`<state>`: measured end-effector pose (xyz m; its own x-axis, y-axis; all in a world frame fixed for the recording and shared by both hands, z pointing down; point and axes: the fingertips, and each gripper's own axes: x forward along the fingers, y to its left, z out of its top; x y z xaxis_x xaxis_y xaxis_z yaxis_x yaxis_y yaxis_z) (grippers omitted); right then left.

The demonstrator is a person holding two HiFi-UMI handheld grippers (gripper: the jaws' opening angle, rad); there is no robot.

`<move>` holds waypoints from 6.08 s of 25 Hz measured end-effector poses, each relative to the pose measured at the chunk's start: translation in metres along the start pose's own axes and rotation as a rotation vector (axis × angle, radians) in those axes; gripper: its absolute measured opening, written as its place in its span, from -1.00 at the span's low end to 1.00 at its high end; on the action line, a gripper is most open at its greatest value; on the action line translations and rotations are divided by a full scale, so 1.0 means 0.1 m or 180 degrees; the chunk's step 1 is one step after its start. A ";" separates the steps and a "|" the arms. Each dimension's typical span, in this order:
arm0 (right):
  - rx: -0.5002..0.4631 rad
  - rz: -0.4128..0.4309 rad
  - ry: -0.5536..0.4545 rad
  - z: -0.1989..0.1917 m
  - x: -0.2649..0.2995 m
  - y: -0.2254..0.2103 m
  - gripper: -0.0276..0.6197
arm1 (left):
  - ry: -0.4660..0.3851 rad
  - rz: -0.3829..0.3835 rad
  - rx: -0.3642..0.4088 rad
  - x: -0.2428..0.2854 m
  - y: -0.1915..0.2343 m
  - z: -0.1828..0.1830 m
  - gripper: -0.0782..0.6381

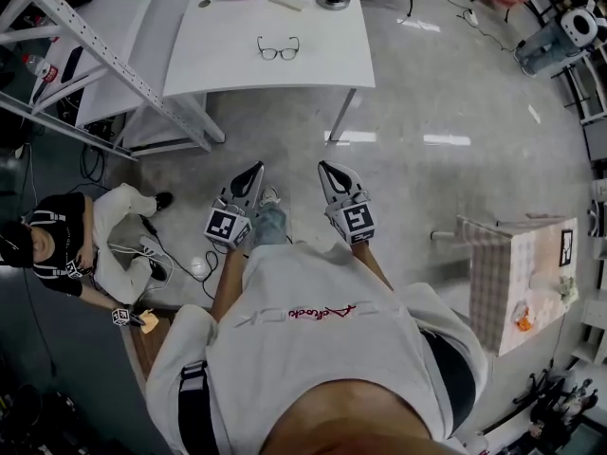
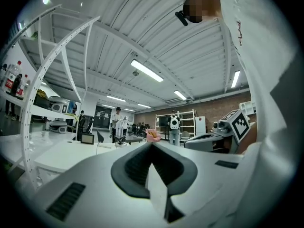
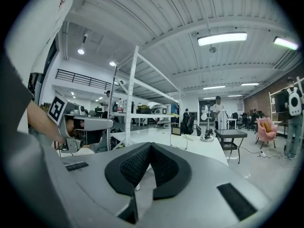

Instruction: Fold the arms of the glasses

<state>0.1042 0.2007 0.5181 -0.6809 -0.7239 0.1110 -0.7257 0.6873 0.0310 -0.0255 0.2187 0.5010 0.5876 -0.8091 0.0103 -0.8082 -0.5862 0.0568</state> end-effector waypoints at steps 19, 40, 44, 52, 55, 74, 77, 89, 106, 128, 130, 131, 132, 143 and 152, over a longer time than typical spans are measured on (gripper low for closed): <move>-0.0158 -0.0162 0.0068 0.38 1.56 -0.53 -0.82 | -0.0095 -0.0181 -0.0079 0.80 1.43 0.22 -0.77; -0.0053 -0.0508 0.0183 0.26 2.25 -0.90 -0.82 | 0.0071 -0.0540 -0.0150 1.35 2.15 0.01 -0.77; -0.0045 -0.0491 0.0175 0.25 2.40 -1.09 -0.82 | 0.0086 -0.0483 -0.0149 1.53 2.29 0.02 -0.77; -0.0029 -0.0436 0.0144 0.24 2.82 -1.63 -0.82 | 0.0073 -0.0362 -0.0124 2.11 2.66 0.07 -0.77; -0.0031 -0.0386 0.0122 0.27 2.99 -1.85 -0.82 | 0.0047 -0.0304 -0.0089 2.33 2.79 0.13 -0.77; 0.0109 -0.0087 0.0153 0.17 3.49 -2.60 -0.82 | 0.0336 0.0188 -0.0246 2.85 3.17 -0.15 -0.77; 0.0149 -0.0067 0.0229 0.10 3.54 -2.58 -0.82 | 0.0402 0.0209 -0.0287 2.84 3.24 -0.22 -0.77; 0.0380 -0.0345 0.0633 -0.32 3.50 -2.60 -0.82 | 0.0822 -0.0117 -0.0423 2.85 3.38 -0.63 -0.77; 0.0159 0.0192 0.1300 -1.06 3.48 -2.41 -0.82 | 0.1494 -0.0701 0.0019 2.85 3.41 -1.31 -0.77; -0.1437 0.1418 0.2019 -1.55 3.80 -2.34 -0.50 | 0.2225 -0.1504 0.1152 3.10 3.38 -1.74 -0.54; -0.1515 0.1493 0.1997 -1.54 3.85 -2.31 -0.50 | 0.2225 -0.1560 0.1169 3.12 3.36 -1.73 -0.51; -0.1553 0.1522 0.1984 -1.53 3.87 -2.30 -0.50 | 0.2225 -0.1584 0.1183 3.13 3.35 -1.73 -0.51; -0.1587 0.1538 0.1969 -1.51 3.89 -2.29 -0.53 | 0.2225 -0.1606 0.1198 3.13 3.34 -1.73 -0.51; -0.1617 0.1612 0.1908 -1.48 3.91 -2.25 -0.72 | 0.2185 -0.1717 0.1268 3.23 3.27 -1.69 -0.63; -0.1341 0.1615 0.1870 -1.45 3.92 -2.28 -0.73 | 0.2295 -0.2024 0.1494 3.38 3.13 -1.79 -0.63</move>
<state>0.0174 -0.2310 0.6985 -0.6662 -0.2578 0.6998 -0.1742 0.9662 0.1901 -0.0730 -0.2306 0.7010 0.6673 -0.2237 0.7105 -0.1892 -0.9735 -0.1288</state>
